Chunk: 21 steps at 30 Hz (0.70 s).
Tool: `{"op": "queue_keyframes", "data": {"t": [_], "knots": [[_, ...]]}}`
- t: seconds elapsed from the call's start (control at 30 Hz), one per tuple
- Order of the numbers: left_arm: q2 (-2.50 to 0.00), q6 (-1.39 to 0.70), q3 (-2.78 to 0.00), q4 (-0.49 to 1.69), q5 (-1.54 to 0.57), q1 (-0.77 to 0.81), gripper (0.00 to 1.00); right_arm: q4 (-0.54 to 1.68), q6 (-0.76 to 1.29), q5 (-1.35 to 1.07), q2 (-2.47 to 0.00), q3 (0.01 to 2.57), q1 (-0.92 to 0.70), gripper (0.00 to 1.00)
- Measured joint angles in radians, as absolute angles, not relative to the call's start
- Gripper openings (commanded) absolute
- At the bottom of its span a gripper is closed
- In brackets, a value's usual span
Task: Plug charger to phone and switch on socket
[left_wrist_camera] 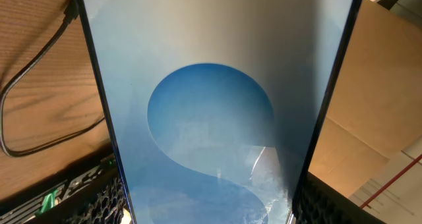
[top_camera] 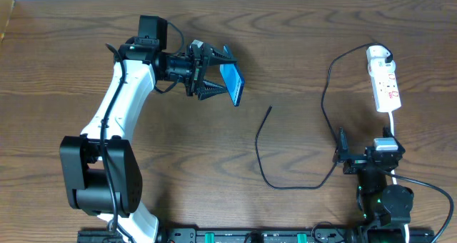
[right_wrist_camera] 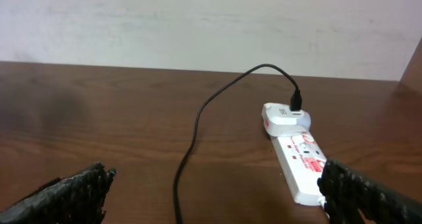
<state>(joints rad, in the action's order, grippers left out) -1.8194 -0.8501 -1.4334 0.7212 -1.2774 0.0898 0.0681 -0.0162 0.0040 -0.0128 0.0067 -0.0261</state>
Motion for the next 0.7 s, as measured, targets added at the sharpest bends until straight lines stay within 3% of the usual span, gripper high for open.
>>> {"op": "queue_keyframes", "data": {"t": [0.4,0.7], "knots": [[-1.819,-0.871,-1.433,0.691,-1.276,0.090,0.07,0.059,0.018,-0.046,-0.024,0.011,-0.026,0.99],[-1.819,-0.892,-1.433,0.690,-1.276,0.090,0.08,0.087,0.019,-0.094,-0.251,0.208,-0.026,0.99]]}}
